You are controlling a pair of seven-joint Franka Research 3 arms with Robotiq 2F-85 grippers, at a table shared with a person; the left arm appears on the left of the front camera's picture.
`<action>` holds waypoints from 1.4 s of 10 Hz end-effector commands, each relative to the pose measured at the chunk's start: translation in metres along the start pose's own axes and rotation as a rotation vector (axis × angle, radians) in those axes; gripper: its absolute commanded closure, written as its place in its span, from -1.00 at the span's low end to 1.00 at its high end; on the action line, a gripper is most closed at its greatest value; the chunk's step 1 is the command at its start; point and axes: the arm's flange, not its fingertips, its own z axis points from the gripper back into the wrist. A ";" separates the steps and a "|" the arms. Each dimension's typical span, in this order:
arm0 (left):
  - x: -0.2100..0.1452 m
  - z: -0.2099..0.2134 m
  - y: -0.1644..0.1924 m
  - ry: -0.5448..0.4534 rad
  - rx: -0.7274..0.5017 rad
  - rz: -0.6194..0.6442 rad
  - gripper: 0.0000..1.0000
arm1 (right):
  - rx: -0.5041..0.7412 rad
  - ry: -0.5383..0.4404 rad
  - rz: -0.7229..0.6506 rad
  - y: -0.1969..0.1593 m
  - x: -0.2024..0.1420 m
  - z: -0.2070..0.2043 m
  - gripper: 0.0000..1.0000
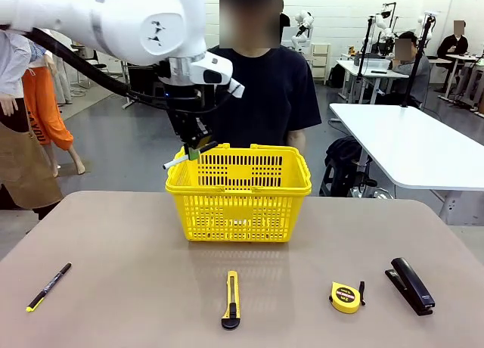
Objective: Place the items the person wants into the basket.
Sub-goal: Pick up the item the person points to and place it in the Market Basket.
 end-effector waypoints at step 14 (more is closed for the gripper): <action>0.076 -0.039 0.023 0.078 -0.045 -0.237 0.76 | 0.003 -0.001 -0.001 -0.001 -0.001 -0.002 -1.00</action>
